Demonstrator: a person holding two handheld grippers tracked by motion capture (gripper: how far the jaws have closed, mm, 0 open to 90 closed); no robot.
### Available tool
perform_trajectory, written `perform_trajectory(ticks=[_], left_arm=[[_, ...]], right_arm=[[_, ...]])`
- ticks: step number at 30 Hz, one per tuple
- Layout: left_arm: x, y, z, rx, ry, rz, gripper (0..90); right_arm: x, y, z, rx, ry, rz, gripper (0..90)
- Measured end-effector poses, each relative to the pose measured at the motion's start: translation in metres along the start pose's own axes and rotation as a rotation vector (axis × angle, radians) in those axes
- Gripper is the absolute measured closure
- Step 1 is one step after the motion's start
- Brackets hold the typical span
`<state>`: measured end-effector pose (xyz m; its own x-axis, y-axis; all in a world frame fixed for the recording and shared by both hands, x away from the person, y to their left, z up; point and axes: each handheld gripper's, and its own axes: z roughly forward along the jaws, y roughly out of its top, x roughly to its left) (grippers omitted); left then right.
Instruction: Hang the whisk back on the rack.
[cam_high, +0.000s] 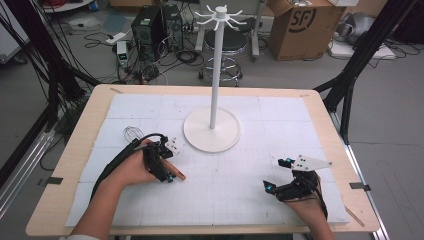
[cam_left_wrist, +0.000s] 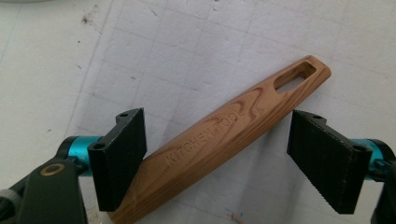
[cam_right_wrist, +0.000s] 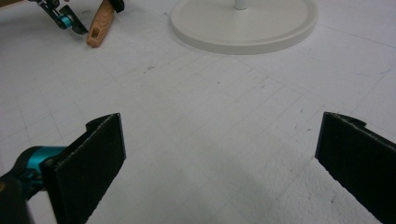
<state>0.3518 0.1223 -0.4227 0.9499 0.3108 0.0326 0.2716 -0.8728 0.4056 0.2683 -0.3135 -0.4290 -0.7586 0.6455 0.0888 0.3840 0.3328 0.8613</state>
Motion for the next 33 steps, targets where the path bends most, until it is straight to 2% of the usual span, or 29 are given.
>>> perform_trajectory(ticks=[3,5,7,9,17,20,24,33], left_arm=[[-0.002,-0.001,-0.002,0.013,-0.002,0.001,23.3],[-0.004,-0.002,-0.003,0.031,-0.03,0.011,28.9],[-0.006,-0.003,-0.002,0.048,-0.031,0.017,31.9],[-0.006,-0.002,-0.002,0.053,-0.028,0.033,32.6],[-0.008,-0.003,-0.003,0.045,-0.035,0.039,36.8],[-0.008,-0.003,-0.005,0.046,-0.053,0.049,44.8],[-0.009,-0.004,-0.006,0.047,-0.061,0.04,55.8],[-0.012,-0.002,-0.007,0.059,-0.062,0.06,67.9]], right_arm=[[0.0,0.0,0.0,0.001,0.0,0.002,0.4],[0.0,0.0,0.0,0.0,-0.001,0.001,0.4],[0.0,0.0,0.0,0.0,-0.001,-0.001,0.4],[0.0,0.0,0.0,0.0,-0.001,-0.004,0.4],[0.001,0.0,0.0,0.001,0.002,0.001,0.4],[0.001,0.0,0.0,0.002,0.002,-0.002,0.4],[0.0,0.0,-0.001,0.001,0.002,0.0,0.4],[0.001,0.0,0.0,0.001,0.001,-0.003,0.4]])
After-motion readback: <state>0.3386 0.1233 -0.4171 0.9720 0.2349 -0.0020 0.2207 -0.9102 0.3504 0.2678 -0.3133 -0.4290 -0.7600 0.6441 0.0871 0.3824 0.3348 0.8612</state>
